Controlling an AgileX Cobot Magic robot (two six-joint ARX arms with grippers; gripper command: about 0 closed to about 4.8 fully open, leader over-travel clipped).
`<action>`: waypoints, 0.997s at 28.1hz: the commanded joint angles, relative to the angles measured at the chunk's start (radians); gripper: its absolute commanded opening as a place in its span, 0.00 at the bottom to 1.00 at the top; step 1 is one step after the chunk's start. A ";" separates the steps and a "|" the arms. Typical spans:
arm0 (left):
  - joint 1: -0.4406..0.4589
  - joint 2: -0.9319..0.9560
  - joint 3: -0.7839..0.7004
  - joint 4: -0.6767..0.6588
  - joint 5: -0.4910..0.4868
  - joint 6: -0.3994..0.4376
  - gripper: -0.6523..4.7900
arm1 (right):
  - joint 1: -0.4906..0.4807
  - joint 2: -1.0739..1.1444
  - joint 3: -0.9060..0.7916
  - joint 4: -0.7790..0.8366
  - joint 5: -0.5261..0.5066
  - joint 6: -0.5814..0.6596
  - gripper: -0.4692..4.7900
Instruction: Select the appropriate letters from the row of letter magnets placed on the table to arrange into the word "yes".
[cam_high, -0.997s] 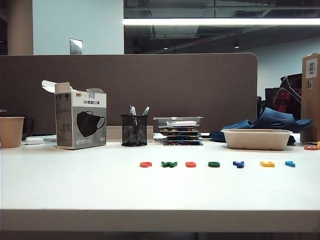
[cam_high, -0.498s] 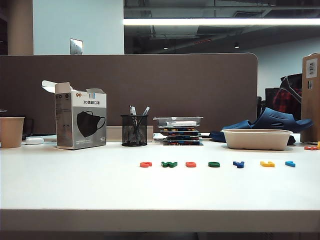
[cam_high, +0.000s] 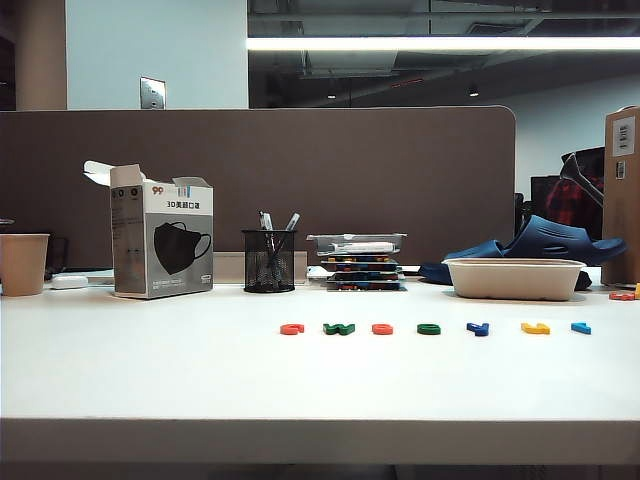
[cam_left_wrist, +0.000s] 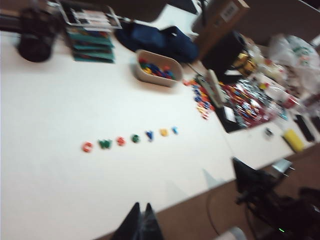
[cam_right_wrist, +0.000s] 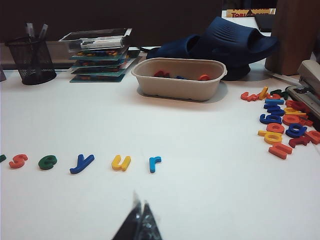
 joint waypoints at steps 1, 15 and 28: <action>-0.094 0.058 0.036 0.006 -0.045 -0.069 0.11 | -0.001 -0.010 -0.008 0.015 0.002 -0.003 0.09; -0.417 0.280 0.053 0.096 -0.247 -0.227 0.11 | 0.000 -0.010 -0.008 0.016 0.005 -0.003 0.09; -0.551 0.410 0.053 0.190 -0.581 -0.291 0.11 | 0.000 -0.010 -0.008 0.016 0.006 -0.003 0.09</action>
